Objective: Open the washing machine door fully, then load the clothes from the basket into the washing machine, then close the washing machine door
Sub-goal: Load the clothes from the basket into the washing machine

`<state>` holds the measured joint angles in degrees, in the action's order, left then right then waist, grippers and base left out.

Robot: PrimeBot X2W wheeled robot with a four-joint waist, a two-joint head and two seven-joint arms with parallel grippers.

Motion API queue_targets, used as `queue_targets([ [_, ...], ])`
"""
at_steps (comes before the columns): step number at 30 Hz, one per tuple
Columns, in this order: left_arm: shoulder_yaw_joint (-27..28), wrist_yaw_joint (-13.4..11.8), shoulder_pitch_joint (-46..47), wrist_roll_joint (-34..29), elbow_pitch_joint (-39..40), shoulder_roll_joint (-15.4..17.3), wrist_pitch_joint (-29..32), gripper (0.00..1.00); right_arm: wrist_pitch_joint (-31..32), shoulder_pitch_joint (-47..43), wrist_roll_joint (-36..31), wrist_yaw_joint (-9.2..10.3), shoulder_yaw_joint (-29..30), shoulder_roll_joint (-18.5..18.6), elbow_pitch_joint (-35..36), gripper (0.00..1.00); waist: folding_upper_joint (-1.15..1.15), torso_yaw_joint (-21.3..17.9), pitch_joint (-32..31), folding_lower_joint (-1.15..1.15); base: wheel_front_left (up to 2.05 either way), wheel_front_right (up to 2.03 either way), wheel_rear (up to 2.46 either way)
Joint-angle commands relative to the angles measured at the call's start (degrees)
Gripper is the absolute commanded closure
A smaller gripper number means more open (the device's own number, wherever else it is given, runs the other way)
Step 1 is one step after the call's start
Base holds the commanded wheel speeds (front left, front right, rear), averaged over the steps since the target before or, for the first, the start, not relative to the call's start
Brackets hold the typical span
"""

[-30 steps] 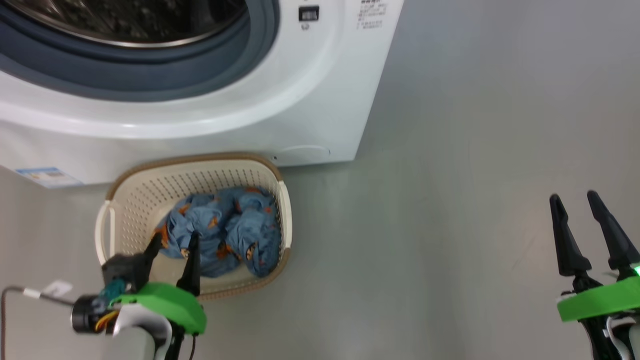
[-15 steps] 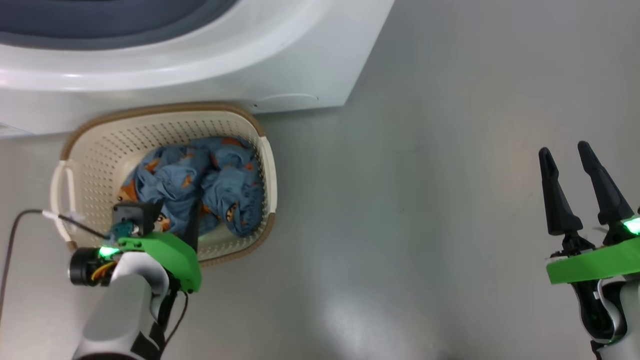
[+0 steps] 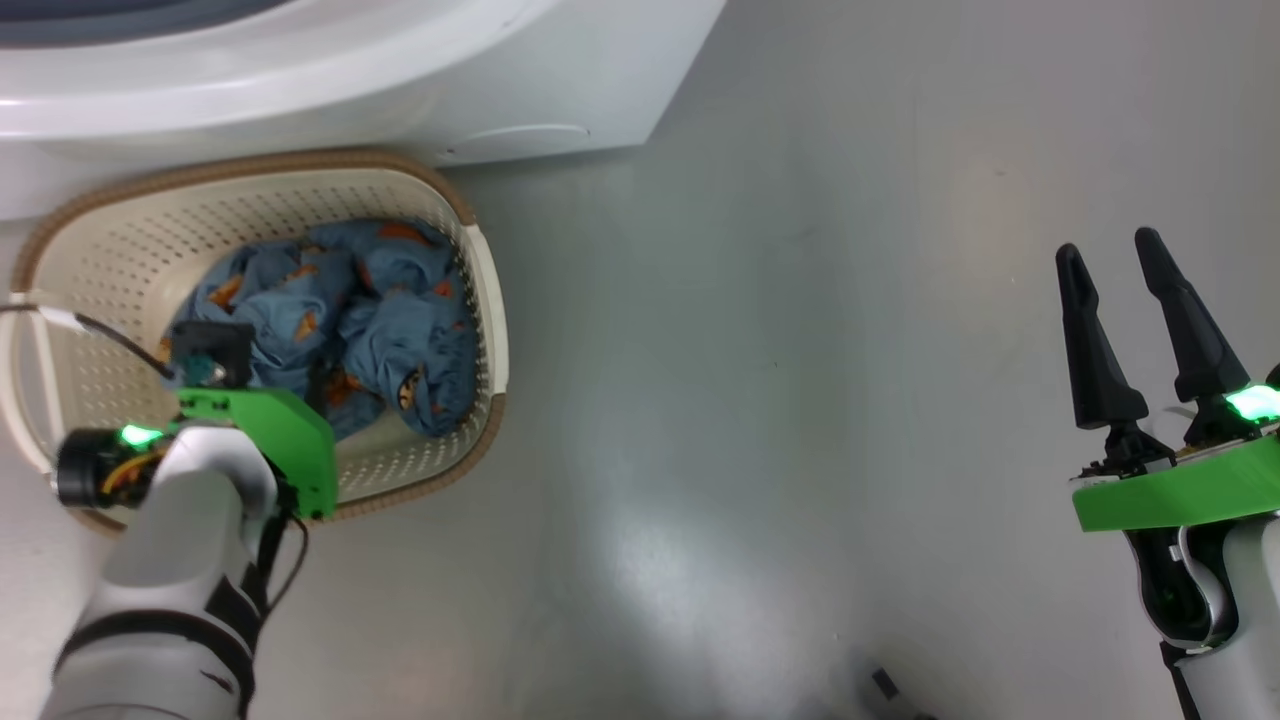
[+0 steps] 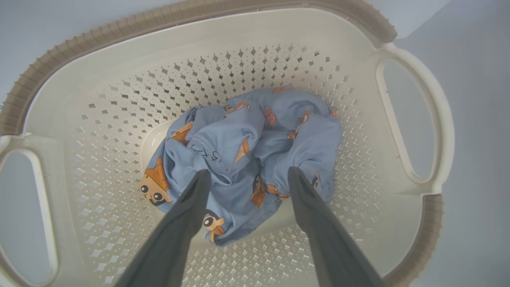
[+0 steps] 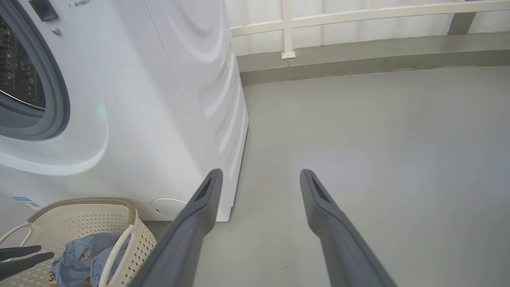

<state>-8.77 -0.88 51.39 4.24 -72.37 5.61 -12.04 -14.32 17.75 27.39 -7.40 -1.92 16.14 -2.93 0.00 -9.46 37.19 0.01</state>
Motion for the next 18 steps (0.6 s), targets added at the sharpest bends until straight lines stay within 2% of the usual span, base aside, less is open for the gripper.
queue_targets([
  [1, 0.78, -0.57, -0.17, -0.44, 0.2, 2.4, -0.01, 0.0, -0.68, -0.63, 0.38, -0.09, -1.31, 0.46, 1.47, 0.0, 0.0, -0.8, 1.33, -0.01, 0.0, 0.0, 0.0],
  [11, -0.8, -2.35, 4.84, -1.36, -1.15, 6.16, 5.34, 0.0, -0.68, 1.39, 0.84, -0.09, -2.12, 0.05, 2.53, 0.0, 0.0, -2.86, 5.49, -0.01, 0.0, 0.0, 0.0],
  [18, -2.05, -3.33, 8.11, -1.92, -1.4, 7.56, 8.77, 0.0, -0.68, 2.63, 1.36, -0.09, -2.24, -0.05, 3.62, 0.0, 0.0, -3.57, 8.54, -0.01, 0.0, 0.0, 0.0],
])
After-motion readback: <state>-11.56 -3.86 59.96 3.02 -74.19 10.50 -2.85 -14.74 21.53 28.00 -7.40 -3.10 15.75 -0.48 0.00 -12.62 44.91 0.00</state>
